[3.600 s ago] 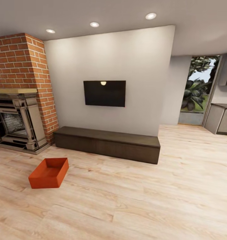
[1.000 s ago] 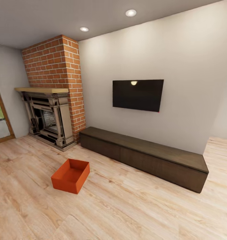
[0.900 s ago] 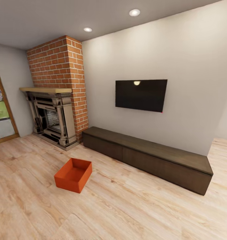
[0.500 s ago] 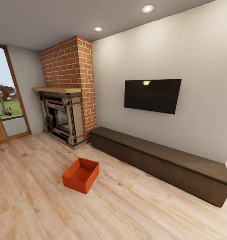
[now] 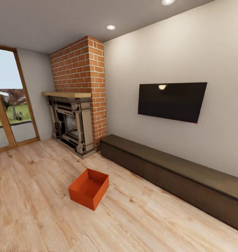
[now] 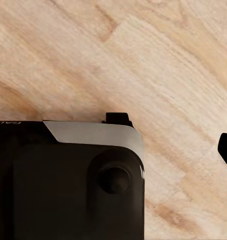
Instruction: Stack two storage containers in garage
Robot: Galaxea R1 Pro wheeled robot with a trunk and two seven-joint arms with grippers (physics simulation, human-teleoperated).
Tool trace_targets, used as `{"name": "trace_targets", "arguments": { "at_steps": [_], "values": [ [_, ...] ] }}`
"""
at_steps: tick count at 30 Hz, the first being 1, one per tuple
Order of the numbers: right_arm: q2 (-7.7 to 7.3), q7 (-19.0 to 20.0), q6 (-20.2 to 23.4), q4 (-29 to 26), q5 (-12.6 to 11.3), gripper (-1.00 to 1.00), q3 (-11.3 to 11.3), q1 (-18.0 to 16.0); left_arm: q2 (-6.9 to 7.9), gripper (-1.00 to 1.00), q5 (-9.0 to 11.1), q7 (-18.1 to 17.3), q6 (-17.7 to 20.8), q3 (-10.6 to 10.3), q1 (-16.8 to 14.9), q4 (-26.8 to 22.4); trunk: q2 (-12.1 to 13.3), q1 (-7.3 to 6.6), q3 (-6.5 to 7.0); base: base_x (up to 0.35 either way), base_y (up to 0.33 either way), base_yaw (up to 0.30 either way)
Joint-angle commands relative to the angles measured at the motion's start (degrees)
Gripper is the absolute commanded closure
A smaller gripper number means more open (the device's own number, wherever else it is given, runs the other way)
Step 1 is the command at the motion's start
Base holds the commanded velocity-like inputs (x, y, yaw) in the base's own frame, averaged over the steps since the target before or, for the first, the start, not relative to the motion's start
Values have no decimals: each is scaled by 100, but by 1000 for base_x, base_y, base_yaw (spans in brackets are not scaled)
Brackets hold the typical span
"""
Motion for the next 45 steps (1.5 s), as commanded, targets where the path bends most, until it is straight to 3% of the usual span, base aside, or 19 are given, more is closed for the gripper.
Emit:
{"name": "trace_targets", "arguments": {
  "at_steps": [1, 45],
  "values": [
    [4, -6, -30, 18, -49, -100, 48, -6, -1, -100, 58, 0, -19, -6, -5, 7, -5, 2, -7, 70, 0, 266],
    [4, -6, -30, 17, -45, -100, 49, -6, -1, -100, 59, 0, -19, -8, -5, 6, -5, 2, -7, 4, 0, 260]
  ]
}}
